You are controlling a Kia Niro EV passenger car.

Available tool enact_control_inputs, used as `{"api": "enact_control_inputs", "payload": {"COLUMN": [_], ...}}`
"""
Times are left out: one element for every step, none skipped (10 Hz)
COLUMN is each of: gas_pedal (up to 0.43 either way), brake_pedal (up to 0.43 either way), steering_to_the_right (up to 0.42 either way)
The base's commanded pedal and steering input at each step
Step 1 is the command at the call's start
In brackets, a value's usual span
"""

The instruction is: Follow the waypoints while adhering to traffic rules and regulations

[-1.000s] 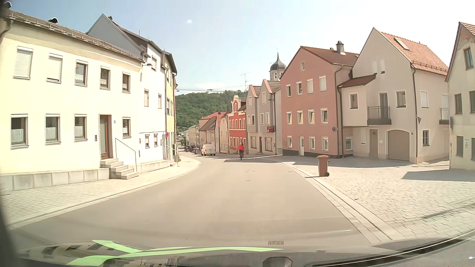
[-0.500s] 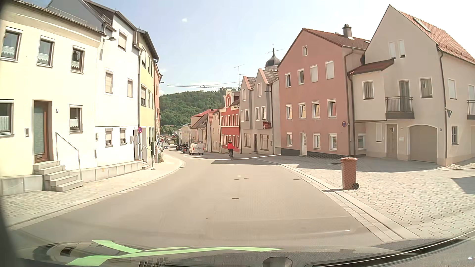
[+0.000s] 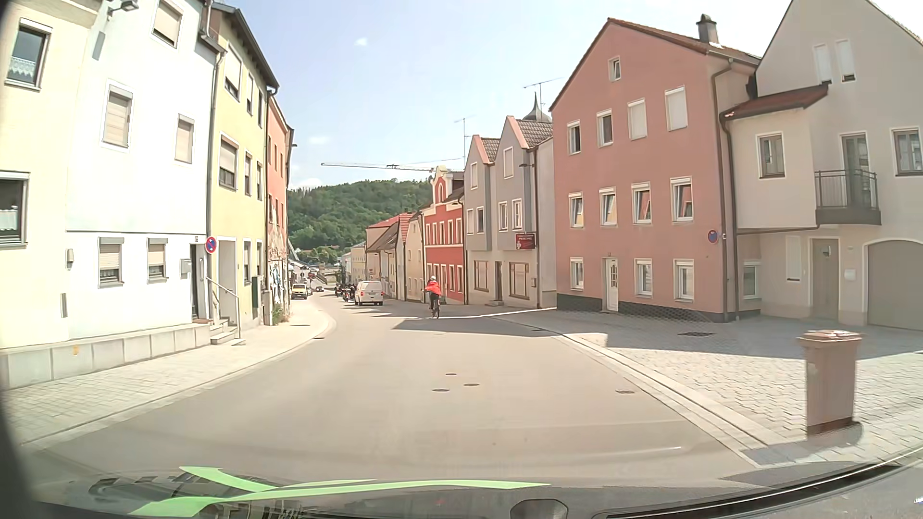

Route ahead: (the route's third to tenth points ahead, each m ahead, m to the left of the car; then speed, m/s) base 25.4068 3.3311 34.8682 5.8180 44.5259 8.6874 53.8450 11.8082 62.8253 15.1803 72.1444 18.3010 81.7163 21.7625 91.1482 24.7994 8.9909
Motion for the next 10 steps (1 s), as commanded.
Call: {"api": "enact_control_inputs", "payload": {"gas_pedal": [0.0, 0.0, 0.0, 0.0, 0.0, 0.0, 0.0, 0.0, 0.0, 0.0], "brake_pedal": [0.171, 0.189, 0.207, 0.213, 0.226, 0.232, 0.232, 0.232, 0.244, 0.25], "steering_to_the_right": [-0.003, -0.008, -0.017, -0.024, -0.03, -0.032, -0.035, -0.04, -0.042, -0.043]}}
